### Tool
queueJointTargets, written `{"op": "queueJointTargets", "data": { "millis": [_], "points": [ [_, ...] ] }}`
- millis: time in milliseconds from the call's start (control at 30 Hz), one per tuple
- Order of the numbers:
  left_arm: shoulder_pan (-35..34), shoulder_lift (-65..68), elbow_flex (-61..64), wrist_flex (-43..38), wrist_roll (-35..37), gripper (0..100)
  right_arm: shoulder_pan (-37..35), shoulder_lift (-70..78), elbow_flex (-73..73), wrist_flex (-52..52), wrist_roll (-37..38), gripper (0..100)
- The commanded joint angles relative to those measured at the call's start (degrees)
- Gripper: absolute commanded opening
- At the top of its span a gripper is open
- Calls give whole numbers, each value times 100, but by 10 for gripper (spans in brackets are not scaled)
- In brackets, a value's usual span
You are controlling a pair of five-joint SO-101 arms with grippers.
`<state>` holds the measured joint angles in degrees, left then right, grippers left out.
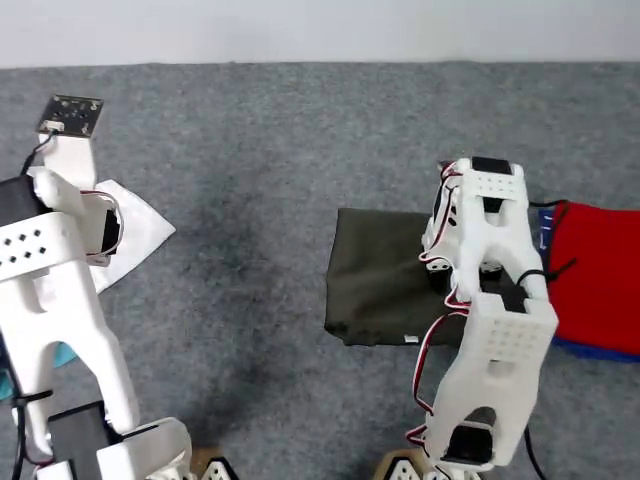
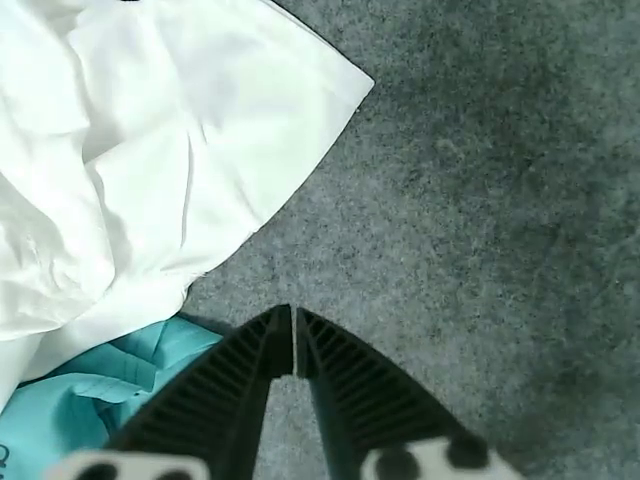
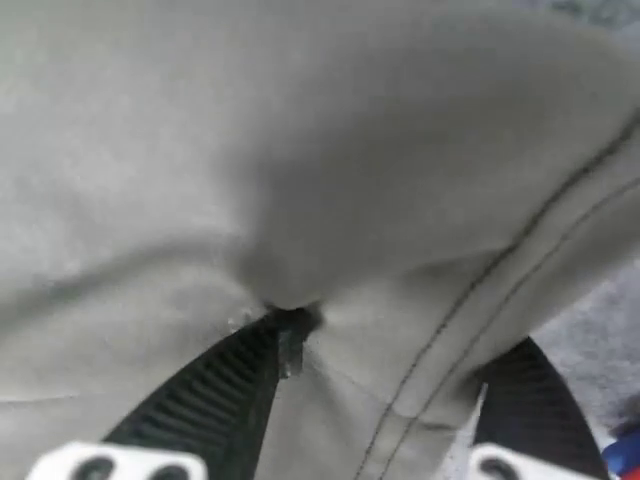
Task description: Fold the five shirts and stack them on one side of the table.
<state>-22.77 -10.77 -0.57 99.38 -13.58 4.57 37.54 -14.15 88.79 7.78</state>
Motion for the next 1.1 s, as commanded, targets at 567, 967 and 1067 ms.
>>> {"op": "queueJointTargets", "data": {
  "millis": [567, 967, 1067],
  "points": [
    [-9, -202, -13, 105, -26, 14, 435, -760, -211, -725, 3956, 9],
    [0, -246, 338, 105, -26, 14, -136, -418, -1477, -2176, 6593, 9],
    [62, -255, 330, 105, -26, 14, -312, -171, -1477, -2563, 6673, 9]
  ]
}}
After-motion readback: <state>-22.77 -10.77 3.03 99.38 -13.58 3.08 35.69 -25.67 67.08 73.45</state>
